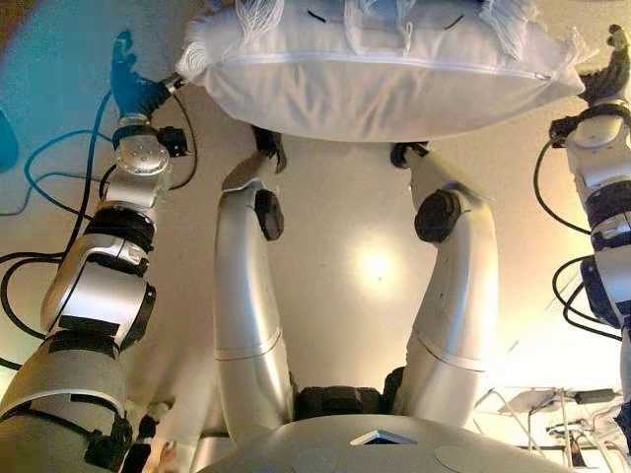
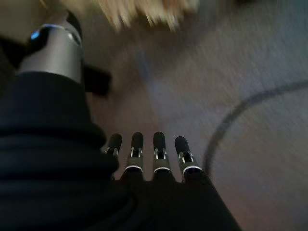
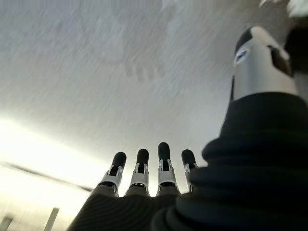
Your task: Pick up the cushion and take it to the sofa
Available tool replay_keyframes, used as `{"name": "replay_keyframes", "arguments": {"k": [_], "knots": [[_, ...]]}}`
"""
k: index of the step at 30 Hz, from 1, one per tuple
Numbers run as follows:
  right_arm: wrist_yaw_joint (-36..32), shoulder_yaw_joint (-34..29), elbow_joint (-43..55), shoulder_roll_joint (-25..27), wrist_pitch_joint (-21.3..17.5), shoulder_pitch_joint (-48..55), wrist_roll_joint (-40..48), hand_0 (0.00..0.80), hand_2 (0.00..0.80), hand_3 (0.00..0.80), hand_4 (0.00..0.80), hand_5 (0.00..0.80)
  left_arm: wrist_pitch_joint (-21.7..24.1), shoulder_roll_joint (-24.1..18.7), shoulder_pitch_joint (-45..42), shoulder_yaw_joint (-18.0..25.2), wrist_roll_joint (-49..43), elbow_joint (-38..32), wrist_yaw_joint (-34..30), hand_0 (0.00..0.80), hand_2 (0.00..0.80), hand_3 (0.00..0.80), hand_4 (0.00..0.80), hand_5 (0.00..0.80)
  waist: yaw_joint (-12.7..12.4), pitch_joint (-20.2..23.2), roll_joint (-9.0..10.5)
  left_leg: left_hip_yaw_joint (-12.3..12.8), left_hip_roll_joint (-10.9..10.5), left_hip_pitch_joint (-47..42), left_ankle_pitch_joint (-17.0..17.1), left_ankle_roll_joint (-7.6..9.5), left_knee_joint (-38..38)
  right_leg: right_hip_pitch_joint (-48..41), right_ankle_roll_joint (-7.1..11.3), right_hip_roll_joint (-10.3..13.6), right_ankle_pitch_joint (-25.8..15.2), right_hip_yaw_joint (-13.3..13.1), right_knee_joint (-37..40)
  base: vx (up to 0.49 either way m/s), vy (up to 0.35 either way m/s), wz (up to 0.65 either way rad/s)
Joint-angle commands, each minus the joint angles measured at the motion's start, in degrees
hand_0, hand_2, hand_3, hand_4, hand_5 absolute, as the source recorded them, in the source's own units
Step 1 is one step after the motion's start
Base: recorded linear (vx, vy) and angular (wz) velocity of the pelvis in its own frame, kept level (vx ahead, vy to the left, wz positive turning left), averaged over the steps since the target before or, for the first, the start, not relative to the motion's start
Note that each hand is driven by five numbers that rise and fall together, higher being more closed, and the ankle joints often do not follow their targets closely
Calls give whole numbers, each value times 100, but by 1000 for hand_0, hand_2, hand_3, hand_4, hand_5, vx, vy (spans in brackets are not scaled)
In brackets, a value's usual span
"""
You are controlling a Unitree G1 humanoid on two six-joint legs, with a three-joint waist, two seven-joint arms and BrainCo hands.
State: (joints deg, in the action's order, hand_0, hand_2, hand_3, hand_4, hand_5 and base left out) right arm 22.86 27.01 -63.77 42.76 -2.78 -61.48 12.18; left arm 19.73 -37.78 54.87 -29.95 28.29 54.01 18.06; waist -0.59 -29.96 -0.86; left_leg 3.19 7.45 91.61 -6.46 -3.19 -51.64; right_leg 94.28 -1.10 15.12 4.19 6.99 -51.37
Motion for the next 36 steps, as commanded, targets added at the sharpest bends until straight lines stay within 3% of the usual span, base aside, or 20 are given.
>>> {"name": "replay_keyframes", "arguments": {"k": [1, 6, 7, 8, 9, 10, 12, 16, 22, 28, 29, 30, 31, 32, 36], "knots": [[-164, 303, 284, 243, -432, 75, 316, 0, 0, 0, 0, 0, 605, -53, -29, 19, 134, -424, -735, 0, 0, 0, 0, 0, 127, 16, -400, 89, 10, -165, -533, 4, 202, -432, 552, 24, 454, -384, -12, 21, 17, -4], [-1067, 545, 908, 197, -1031, -35, 829, 0, 0, 0, 0, 0, 779, -138, 276, -521, 309, -847, -1418, 0, 0, 0, 0, 0, 158, 16, -433, 94, -25, -165, -483, -11, 310, -432, 583, -3, 379, -423, 120, 13, 20, -3], [-1387, 579, 1047, 172, -1219, -34, 1086, 0, 0, 0, 0, 0, 792, -165, 314, -581, 503, -904, -1614, 0, 0, 0, 0, 0, 167, 16, -430, 103, -24, -165, -477, -13, 321, -432, 583, -9, 370, -429, 140, 14, 21, -3], [-2095, 435, 1175, 333, -1654, 205, 1524, 0, 0, 0, 0, 0, 872, -233, 259, -605, 786, -950, -1823, 0, 0, 0, 0, 0, 197, 16, -380, 114, -43, -165, -480, -38, 313, -432, 606, -29, 359, -467, 125, 6, -8, -6], [-2677, 357, 1299, 462, -1826, 375, 2003, 0, 0, 0, 0, 0, 863, -302, 214, -610, 915, -1022, -1943, 0, 0, 0, 0, 0, 215, 16, -318, 120, -48, -165, -501, -40, 270, -432, 622, -14, 360, -481, 98, 7, -44, -8], [-3277, 268, 1580, 610, -1877, 597, 2543, 0, 0, 0, 0, 0, 701, -397, 168, -580, 1015, -1149, -2117, 0, 0, 0, 0, 0, 248, 16, -228, 110, -42, -165, -532, -32, 187, -432, 636, 11, 361, -479, 47, 9, -66, -7], [-3845, 262, 2117, 845, -1722, 819, 3023, 0, 0, 0, 0, 0, 462, -510, 73, -588, 1020, -1325, -2300, 0, 0, 0, 0, 0, 289, 16, -110, 104, -34, -165, -576, -28, 39, -432, 646, 42, 369, -486, -41, 10, -69, -6], [-3973, 385, 2774, 1158, -1477, 1003, 3128, 0, 0, 0, 0, 0, 61, -655, -118, -737, 880, -1551, -2680, 0, 0, 0, 0, 0, 332, 16, -18, 78, -10, -165, -612, -13, -187, -432, 621, 75, 382, -515, -187, 9, -19, -5], [-3854, 468, 2746, 1248, -1334, 970, 3178, 0, 0, 0, 0, 0, -214, -724, -142, -1012, 877, -1620, -2854, 0, 0, 0, 0, 0, 343, 16, -37, 81, -9, -165, -711, 27, -366, -432, 617, 135, 432, -594, -293, 8, 12, -4], [-3993, 417, 2878, 1274, -1222, 1121, 3420, 0, 0, 0, 0, 0, -160, -798, -254, -1073, 1086, -1760, -3029, 0, 0, 0, 0, 0, 355, 16, -35, 93, -37, -165, -733, 51, -527, -432, 609, 141, 438, -668, -422, 0, 0, 0], [-4000, 402, 2910, 1266, -1223, 1142, 3444, 0, 0, 0, 0, 0, -103, -800, -271, -1072, 1157, -1787, -3087, 778, 778, 778, 778, 778, 359, 16, -34, 89, -38, -165, -738, 54, -550, -432, 606, 135, 447, -680, -443, 0, 0, 0], [-4022, 375, 2935, 1256, -1222, 1165, 3451, 0, 0, 0, 0, 0, -99, -791, -267, -1062, 1255, -1847, -3192, 800, 800, 800, 800, 800, 368, 16, -24, 84, -38, -165, -745, 54, -565, -432, 606, 131, 454, -693, -452, 0, 0, 0], [-4039, 357, 2951, 1258, -1200, 1185, 3477, 110, 110, 110, 110, 110, -72, -787, -278, -1050, 1288, -1881, -3241, 800, 800, 800, 800, 800, 368, 16, -21, 84, -42, -165, -754, 53, -578, -432, 606, 135, 456, -696, -456, 0, 0, 0], [-4041, 343, 2984, 1255, -1266, 1218, 3535, 800, 800, 800, 800, 800, 18, -776, -327, -1031, 1356, -1944, -3272, 800, 800, 800, 800, 800, 366, 16, -16, 87, -37, -165, -750, 46, -555, -432, 611, 143, 458, -705, -444, 0, 0, 0], [-4010, 345, 3136, 1238, -1355, 1300, 3406, 800, 800, 800, 800, 800, 37, -720, -453, -983, 1583, -2055, -3375, 800, 800, 800, 800, 800, 372, 16, -3, 77, -29, -165, -792, 59, -678, -432, 602, 166, 498, -723, -534, 3, -7, 3]]}}
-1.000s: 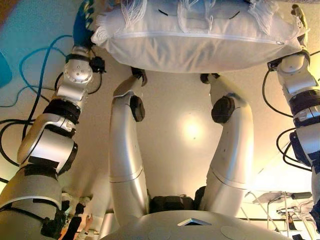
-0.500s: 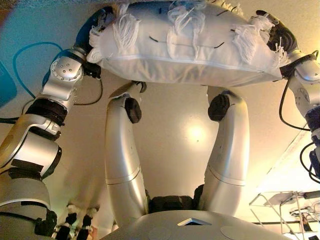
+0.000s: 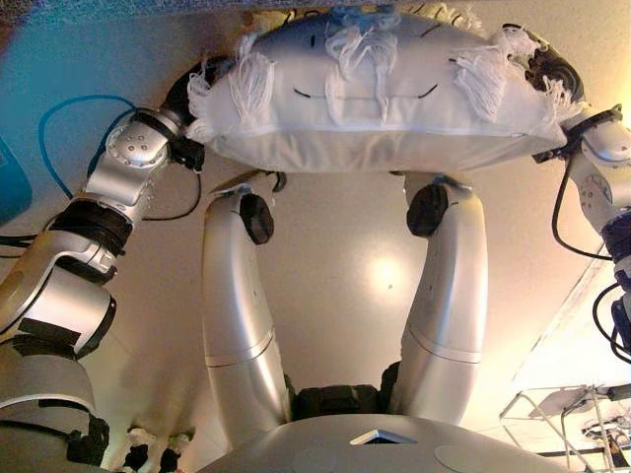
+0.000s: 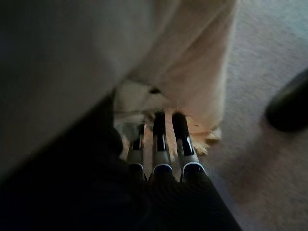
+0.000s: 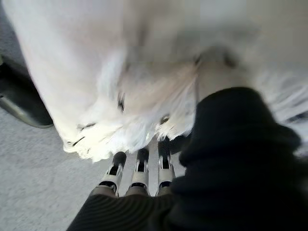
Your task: Pick up the cushion and take it to the sofa
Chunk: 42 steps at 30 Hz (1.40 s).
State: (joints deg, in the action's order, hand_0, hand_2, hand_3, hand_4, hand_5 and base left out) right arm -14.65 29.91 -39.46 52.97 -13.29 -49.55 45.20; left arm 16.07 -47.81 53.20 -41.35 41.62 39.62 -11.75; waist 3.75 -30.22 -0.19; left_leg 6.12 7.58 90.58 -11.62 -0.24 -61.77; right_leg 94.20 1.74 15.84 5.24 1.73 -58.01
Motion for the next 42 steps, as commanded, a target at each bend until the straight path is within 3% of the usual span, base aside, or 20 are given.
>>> {"name": "replay_keyframes", "arguments": {"k": [1, 11, 15, 20, 25, 31, 34, 38, 42], "knots": [[-253, 45, 711, 209, -275, 102, 115, 800, 800, 800, 800, 800, 393, 310, -325, 189, 252, -624, -436, 800, 800, 800, 800, 800, -63, 43, -67, -224, -41, -63, -298, -234, 275, -424, 312, 100, 409, -208, 90, 0, 0, 0], [-147, -142, 795, 121, -228, 526, -35, 800, 800, 800, 800, 800, 329, 427, -824, 428, 369, -757, -317, 800, 800, 800, 800, 800, -54, 43, -40, -292, 29, -63, -260, -233, 18, -424, 285, 119, 420, -236, -132, -2, -2, -1], [-62, -447, 964, -20, -258, 977, -224, 800, 800, 800, 800, 800, 445, 541, -1204, 708, 406, -837, -350, 800, 800, 800, 800, 800, -76, 43, -44, -334, 118, -63, -69, -235, 57, -424, 323, 180, 287, -192, -194, -17, -4, -5], [-20, -913, 906, -376, -573, 1114, -452, 800, 800, 800, 800, 800, 938, 879, -1514, 1230, 577, -878, -352, 800, 800, 800, 800, 800, -158, 43, -129, -390, 153, -76, 347, -333, 356, -474, 427, 120, -54, -91, -119, -61, 16, -7], [35, -1190, 1003, -865, -866, 1474, -790, 800, 800, 800, 800, 800, 1461, 1416, -2104, 1559, 530, -1008, -345, 800, 800, 800, 800, 800, -213, 43, -133, -168, 132, -2021, 817, -517, 2114, -2485, 554, 1, -403, 350, 1666, 6, -16, -21], [15, -1860, 1636, -1523, -1115, 2815, -1053, 800, 800, 800, 800, 800, 1652, 1764, -3181, 1923, 523, -1534, -506, 800, 800, 800, 800, 800, -239, 45, -24, 27, -33, -4297, 847, -468, 3234, -4722, 619, -16, -495, 770, 3105, 52, -91, 11], [-122, -2199, 2024, -1815, -1059, 3468, -1152, 800, 800, 800, 800, 800, 1467, 1904, -3712, 2232, 646, -1843, -732, 800, 800, 800, 800, 800, -290, 249, 63, 124, -118, -5103, 806, -455, 3671, -5603, 605, -26, -483, 1055, 3610, 91, -110, 8], [-284, -2475, 2522, -2155, -1011, 3907, -1384, 800, 800, 800, 800, 800, 1216, 2135, -4152, 2570, 845, -2280, -881, 800, 800, 800, 800, 800, -339, 557, 61, 127, -202, -5838, 778, -409, 4083, -6321, 582, -82, -390, 1194, 3893, 39, -56, 8], [-409, -2592, 3083, -2473, -1034, 4294, -1538, 800, 800, 800, 800, 800, 1069, 2354, -4686, 2798, 966, -2792, -928, 800, 800, 800, 800, 800, -382, 962, 40, 152, -278, -6629, 1007, -380, 4785, -7168, 553, -224, -496, 1351, 4492, 61, -32, 6]]}}
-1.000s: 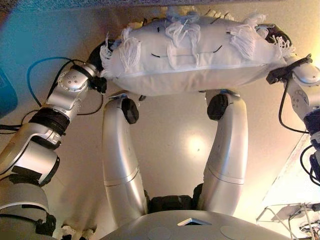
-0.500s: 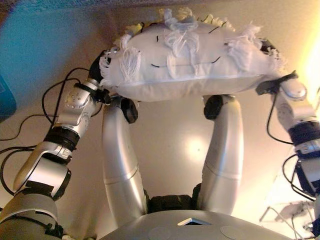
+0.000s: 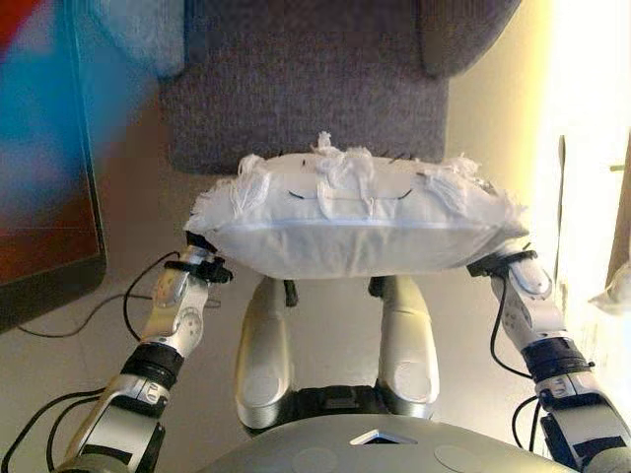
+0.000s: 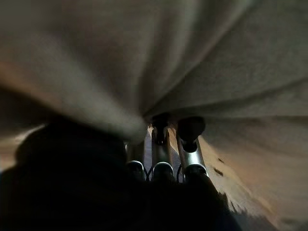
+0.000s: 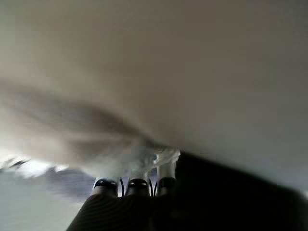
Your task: Pick up the cushion and take it to the sofa
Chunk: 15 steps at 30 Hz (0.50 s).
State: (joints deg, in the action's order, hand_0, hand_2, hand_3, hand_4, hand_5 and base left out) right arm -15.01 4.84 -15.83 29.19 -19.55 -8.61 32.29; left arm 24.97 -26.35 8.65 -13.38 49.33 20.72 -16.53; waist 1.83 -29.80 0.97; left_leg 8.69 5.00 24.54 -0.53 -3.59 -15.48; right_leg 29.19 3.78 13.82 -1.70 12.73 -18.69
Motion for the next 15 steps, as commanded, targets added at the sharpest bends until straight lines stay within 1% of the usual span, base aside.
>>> {"name": "replay_keyframes", "arguments": {"k": [1, 5, 8, 9, 10, 12, 13, 14, 15], "knots": [[-385, -91, 818, -140, -402, 256, -254, 800, 800, 800, 800, 800, 166, 246, -314, 35, 184, -982, -430, 800, 800, 800, 800, 800, -202, 986, -74, -103, -21, -174, -83, -46, 270, -828, 343, -46, 197, 278, 655, 146, -41, 3], [-603, -232, 1362, -447, -422, 697, -134, 800, 800, 800, 800, 800, 71, 493, -865, 285, 210, -1523, -298, 800, 800, 800, 800, 800, -281, 1558, -55, -125, -38, -1248, -16, -49, 999, -2011, 292, -220, 197, 436, 1360, 218, -43, 0], [-736, -292, 1939, -634, -500, 1163, -118, 800, 800, 800, 800, 800, 213, 580, -1348, 406, 7, -2003, -222, 800, 800, 800, 800, 800, -312, 1989, -58, -127, -4, -1851, 5, -38, 1361, -2601, 243, -331, 193, 462, 1706, 250, -23, 12], [-754, -319, 2101, -651, -490, 1285, -116, 800, 800, 800, 800, 800, 206, 587, -1483, 452, -56, -2173, -168, 800, 800, 800, 800, 800, -320, 2089, -66, -126, 11, -2014, 18, -37, 1468, -2752, 226, -366, 195, 464, 1790, 207, -19, 10], [-789, -335, 2250, -666, -521, 1381, -67, 800, 800, 800, 800, 800, 296, 588, -1614, 494, -191, -2321, -60, 800, 800, 800, 800, 800, -323, 2161, -71, -120, 27, -2167, 27, -35, 1561, -2897, 211, -392, 198, 459, 1862, 164, -21, 10], [-822, -346, 2599, -656, -598, 1465, -22, 800, 800, 800, 800, 800, 393, 535, -1734, 568, -138, -2664, -48, 800, 800, 800, 800, 800, -335, 2296, -69, -105, 47, -2468, 34, -23, 1761, -3183, 200, -433, 191, 479, 2034, 129, -30, 12], [-793, -352, 2750, -650, -620, 1474, 33, 800, 800, 800, 800, 800, 405, 531, -1758, 607, -168, -2824, -26, 800, 800, 800, 800, 800, -337, 2363, -67, -100, 58, -2542, 47, -20, 1836, -3251, 200, -442, 180, 490, 2091, 101, -36, 7], [-815, -354, 2921, -646, -619, 1450, 225, 800, 800, 800, 800, 800, 510, 514, -1749, 622, -148, -2978, -66, 800, 800, 800, 800, 800, -342, 2423, -69, -96, 69, -2671, 52, -16, 1950, -3364, 203, -462, 173, 498, 2176, 77, -39, 3], [-857, -337, 3056, -657, -724, 1391, 341, 800, 800, 800, 800, 800, 582, 510, -1690, 608, -48, -3127, -90, 800, 800, 800, 800, 800, -347, 2473, -71, -112, 74, -2752, 44, -14, 2013, -3459, 204, -487, 156, 505, 2259, 61, -39, 0]]}}
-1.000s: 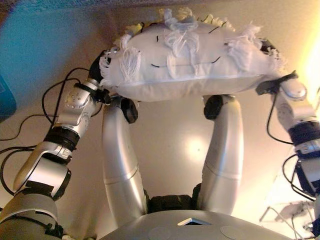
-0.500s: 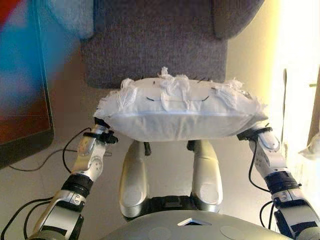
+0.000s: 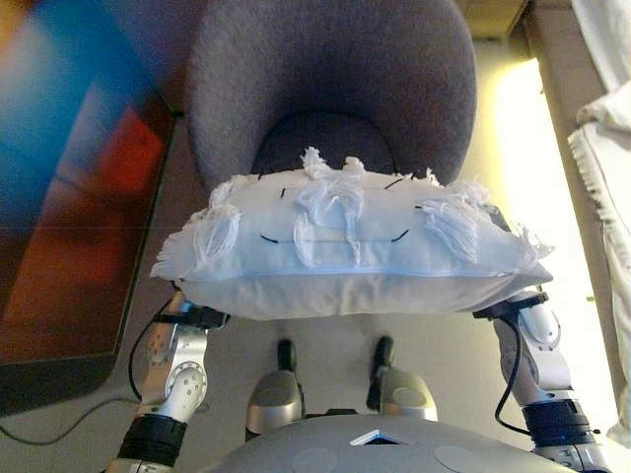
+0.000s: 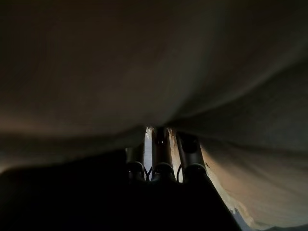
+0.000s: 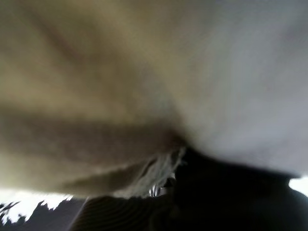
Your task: Pick up the cushion and take it to the sofa
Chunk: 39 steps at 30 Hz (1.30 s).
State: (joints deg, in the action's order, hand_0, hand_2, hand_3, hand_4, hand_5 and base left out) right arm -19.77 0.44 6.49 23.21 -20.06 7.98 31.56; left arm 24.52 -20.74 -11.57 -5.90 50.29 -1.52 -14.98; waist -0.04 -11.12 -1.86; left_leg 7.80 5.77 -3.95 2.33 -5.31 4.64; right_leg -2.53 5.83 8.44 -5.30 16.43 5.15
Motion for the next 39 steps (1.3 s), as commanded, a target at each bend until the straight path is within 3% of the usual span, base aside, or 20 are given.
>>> {"name": "replay_keyframes", "arguments": {"k": [1, 3, 6, 15, 20, 22, 24, 27, 29, 30, 33, 36, 39], "knots": [[-427, 130, 904, -72, -700, -327, 461, 800, 800, 800, 800, 800, 688, -44, 385, -160, -140, -982, -225, 800, 800, 800, 800, 800, -163, 633, 208, -39, 0, 46, -252, 158, 36, -351, 0, 38, 509, 142, -78, 34, -43, -1], [-657, 244, 1157, -106, -681, -551, 902, 800, 800, 800, 800, 800, 866, -43, 613, -255, -188, -1171, -130, 800, 800, 800, 800, 800, -175, 712, 202, -71, 10, -11, -301, 149, 36, -443, 18, 33, 511, 163, -15, 0, -47, 0], [-666, 404, 1214, -78, -736, -811, 842, 800, 800, 800, 800, 800, 927, -44, 888, -388, -234, -1273, 23, 800, 800, 800, 800, 800, -194, 801, 214, -89, 25, -85, -347, 132, 36, -502, 28, 29, 533, 171, -15, -3, -56, 1], [-558, 482, 1455, -56, -690, -887, 995, 800, 800, 800, 800, 800, 760, -102, 934, -272, -203, -1544, 1, 800, 800, 800, 800, 800, -185, 841, 242, -98, 83, -216, -370, 140, 36, -605, -67, -100, 594, 64, -15, -16, -98, -1], [-410, 629, 1421, -16, -642, -1093, 982, 800, 800, 800, 800, 800, 700, -113, 1052, -275, -92, -1538, 89, 800, 800, 800, 800, 800, -201, 752, 262, -115, 169, -295, -294, 65, -38, -666, -189, -228, 627, -26, -31, -15, -157, -1], [-459, 689, 1395, 23, -643, -1177, 1030, 800, 800, 800, 800, 800, 736, -122, 1053, -267, -87, -1572, 98, 800, 800, 800, 800, 800, -212, 644, 329, -124, 245, -151, -279, -12, -617, -642, -274, -251, 625, -69, -83, -64, -182, -3], [-589, 789, 1345, 56, -728, -1206, 1050, 800, 800, 800, 800, 800, 866, -106, 1009, -264, -115, -1556, 102, 800, 800, 800, 800, 800, -220, 464, 426, -131, 357, 261, -13, -63, -1700, -567, -390, -244, 597, -97, -190, -93, -216, -11], [-657, 918, 1237, 47, -918, -1203, 1039, 800, 800, 800, 800, 800, 979, -66, 955, -270, -90, -1488, 74, 800, 800, 800, 800, 800, -245, 210, 516, -54, 452, 805, 133, 11, -2776, -567, -532, -265, 581, -98, -308, -59, -217, -25], [-590, 997, 1158, 32, -992, -1290, 988, 800, 800, 800, 800, 800, 971, 4, 966, -278, -90, -1446, 44, 800, 800, 800, 800, 800, -321, 53, 534, -66, 309, 1040, 113, 61, -3057, -635, -551, -283, 623, -82, -390, 22, -117, -6], [-576, 1103, 1161, -13, -969, -1389, 915, 800, 800, 800, 800, 800, 1006, 48, 930, -283, -157, -1460, 109, 800, 800, 800, 800, 800, -446, -66, 421, -273, 8, 1139, 187, 74, -2797, -725, -521, -390, 743, -177, -513, 79, -33, -9], [-468, 1246, 1238, -73, -853, -1494, 735, 800, 800, 800, 800, 800, 1037, 63, 869, -283, -214, -1522, 252, 800, 800, 800, 800, 800, -580, -72, 233, -500, -288, 1175, 473, 88, -2027, -829, -523, -592, 955, -386, -649, 186, 20, -37], [-290, 1338, 1241, -64, -743, -1548, 683, 800, 800, 800, 800, 800, 1087, 38, 948, -347, -252, -1484, 564, 800, 800, 800, 800, 800, -670, 27, 81, -683, -404, 1134, 739, 88, -1090, -1029, -529, -775, 1233, -606, -777, 287, 50, -82], [-185, 1378, 1173, -63, -660, -1582, 674, 800, 800, 800, 800, 800, 1082, 57, 1003, -398, -233, -1394, 716, 800, 800, 800, 800, 800, -756, 116, 17, -921, -421, 1132, 1015, 48, -495, -1228, -576, -912, 1463, -822, -864, 312, 37, 23]]}}
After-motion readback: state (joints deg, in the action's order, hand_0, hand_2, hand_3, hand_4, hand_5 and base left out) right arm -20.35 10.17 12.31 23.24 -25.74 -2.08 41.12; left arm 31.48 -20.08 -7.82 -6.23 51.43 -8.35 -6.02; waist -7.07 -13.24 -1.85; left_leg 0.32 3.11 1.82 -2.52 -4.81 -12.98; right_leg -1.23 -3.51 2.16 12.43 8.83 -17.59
